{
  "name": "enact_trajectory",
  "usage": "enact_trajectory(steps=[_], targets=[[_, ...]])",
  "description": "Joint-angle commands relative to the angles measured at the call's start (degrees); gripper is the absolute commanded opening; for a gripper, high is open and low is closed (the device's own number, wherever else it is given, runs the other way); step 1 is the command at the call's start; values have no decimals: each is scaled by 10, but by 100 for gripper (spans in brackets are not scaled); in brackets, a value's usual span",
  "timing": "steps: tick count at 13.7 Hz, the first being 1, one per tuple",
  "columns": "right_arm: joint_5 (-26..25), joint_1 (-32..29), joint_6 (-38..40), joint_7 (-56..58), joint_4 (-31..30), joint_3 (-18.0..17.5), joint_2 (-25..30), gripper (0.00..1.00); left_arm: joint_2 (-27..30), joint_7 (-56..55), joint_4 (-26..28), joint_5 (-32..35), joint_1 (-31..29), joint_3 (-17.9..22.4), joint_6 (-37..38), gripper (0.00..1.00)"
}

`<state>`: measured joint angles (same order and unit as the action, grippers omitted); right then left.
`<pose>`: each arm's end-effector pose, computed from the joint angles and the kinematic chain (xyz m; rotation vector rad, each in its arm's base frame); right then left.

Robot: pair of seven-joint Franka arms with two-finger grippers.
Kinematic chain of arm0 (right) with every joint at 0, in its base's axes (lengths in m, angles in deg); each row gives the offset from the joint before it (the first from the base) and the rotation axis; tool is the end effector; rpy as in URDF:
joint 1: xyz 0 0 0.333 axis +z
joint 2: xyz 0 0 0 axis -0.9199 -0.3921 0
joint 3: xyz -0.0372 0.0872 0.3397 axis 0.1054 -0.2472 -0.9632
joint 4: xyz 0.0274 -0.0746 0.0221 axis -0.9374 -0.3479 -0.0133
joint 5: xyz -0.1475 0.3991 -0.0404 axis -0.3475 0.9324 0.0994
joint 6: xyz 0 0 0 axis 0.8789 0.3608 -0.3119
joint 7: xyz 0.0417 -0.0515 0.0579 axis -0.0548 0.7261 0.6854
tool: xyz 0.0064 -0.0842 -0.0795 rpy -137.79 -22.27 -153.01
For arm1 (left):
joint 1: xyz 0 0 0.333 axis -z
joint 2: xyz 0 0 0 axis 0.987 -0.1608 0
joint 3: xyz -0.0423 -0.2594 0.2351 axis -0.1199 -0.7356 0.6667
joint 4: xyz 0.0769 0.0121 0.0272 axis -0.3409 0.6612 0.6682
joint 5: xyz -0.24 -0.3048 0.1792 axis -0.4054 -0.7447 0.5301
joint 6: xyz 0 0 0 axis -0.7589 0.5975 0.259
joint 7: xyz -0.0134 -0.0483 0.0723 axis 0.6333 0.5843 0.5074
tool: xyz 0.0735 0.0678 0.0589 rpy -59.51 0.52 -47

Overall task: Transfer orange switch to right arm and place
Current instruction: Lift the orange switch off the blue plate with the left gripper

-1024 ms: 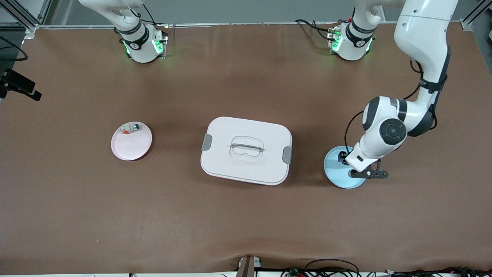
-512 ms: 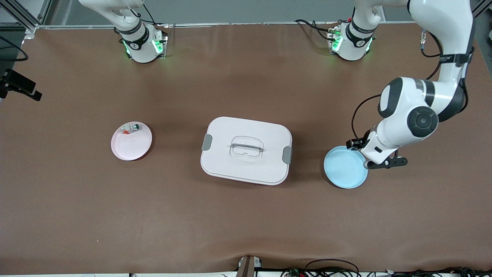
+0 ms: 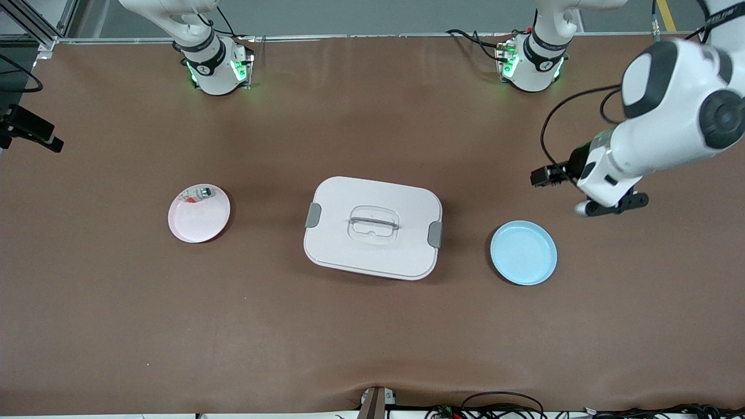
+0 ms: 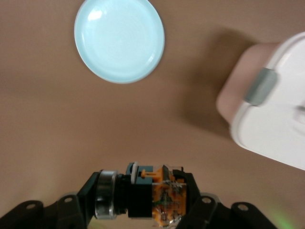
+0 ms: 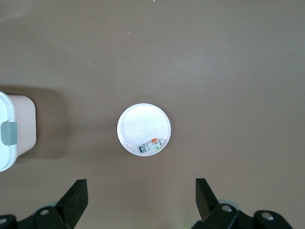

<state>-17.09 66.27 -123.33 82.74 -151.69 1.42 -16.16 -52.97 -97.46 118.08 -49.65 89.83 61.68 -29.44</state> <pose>0.5788 -0.0449 0.6975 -3.1043 0.1608 0.0085 0.5883 -0.1444 0.5255 2.8889 0.4010 -0.3690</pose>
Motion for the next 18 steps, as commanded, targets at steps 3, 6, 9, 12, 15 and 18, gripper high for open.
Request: enact_trajectory(steps=[3,6,9,12,15,18], targets=[[0,-4,-5,-7,-14,-4,14,100,16,-132,-62,-86,5,-8,56,40],[0,-5,-5,-7,-16,-4,14,100,13,-184,-85,-156,8,-16,48,40],[0,-5,-5,-8,-18,-4,14,100,9,-255,-104,-171,9,-57,8,40],[0,-7,-5,-8,-18,-3,14,100,7,-343,-112,-182,10,-103,-50,40],[0,-7,-5,-7,-18,-3,14,100,-1,-437,-113,-179,12,-155,-107,40],[0,-8,-5,-8,-18,-3,14,100,-8,-539,-112,-178,13,-204,-164,40]])
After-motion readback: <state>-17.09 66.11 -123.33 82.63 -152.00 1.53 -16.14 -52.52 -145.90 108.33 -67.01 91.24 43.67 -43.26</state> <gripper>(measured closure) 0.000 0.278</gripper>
